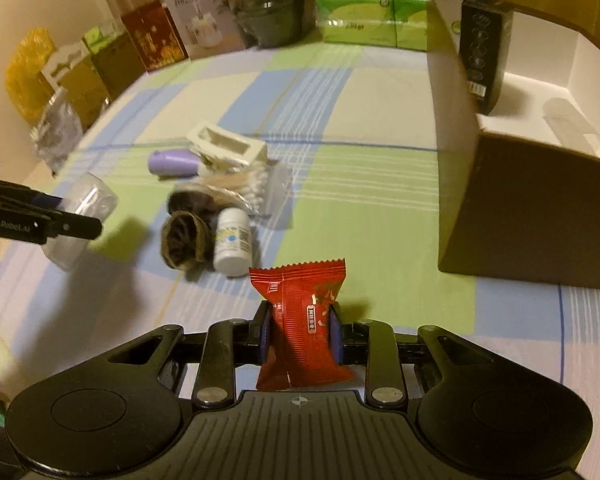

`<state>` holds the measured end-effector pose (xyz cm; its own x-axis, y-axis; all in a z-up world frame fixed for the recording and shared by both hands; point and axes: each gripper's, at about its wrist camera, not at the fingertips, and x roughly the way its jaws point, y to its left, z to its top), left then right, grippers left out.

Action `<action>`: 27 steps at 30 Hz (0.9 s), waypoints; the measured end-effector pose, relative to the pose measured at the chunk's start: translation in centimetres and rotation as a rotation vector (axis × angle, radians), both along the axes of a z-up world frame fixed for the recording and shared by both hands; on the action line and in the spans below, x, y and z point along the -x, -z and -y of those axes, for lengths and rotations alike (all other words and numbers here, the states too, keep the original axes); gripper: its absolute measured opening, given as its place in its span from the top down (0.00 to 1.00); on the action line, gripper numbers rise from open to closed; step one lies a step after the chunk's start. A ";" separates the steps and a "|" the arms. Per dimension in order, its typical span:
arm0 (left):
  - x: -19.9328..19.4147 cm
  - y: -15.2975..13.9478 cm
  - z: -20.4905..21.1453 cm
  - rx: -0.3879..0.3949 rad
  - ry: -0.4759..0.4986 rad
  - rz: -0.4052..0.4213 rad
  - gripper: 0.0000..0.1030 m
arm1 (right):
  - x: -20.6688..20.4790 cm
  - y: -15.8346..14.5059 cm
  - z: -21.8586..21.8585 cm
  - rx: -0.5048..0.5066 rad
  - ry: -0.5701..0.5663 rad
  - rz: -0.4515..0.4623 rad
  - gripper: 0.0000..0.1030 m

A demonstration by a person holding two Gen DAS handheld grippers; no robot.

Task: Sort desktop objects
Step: 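Carry the floss box and red candy packet over the cardboard box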

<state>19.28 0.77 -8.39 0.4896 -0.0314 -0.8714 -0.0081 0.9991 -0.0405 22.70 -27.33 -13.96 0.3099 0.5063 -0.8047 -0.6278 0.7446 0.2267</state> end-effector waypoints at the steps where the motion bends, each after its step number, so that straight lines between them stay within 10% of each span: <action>1: 0.2 -0.6 0.6 0.004 0.014 0.013 0.49 | 0.1 -0.5 0.3 -0.015 0.002 -0.001 0.75; 27: -6.4 -8.1 20.2 0.100 0.390 0.243 0.49 | -5.0 -10.7 13.5 -0.137 0.194 0.174 0.75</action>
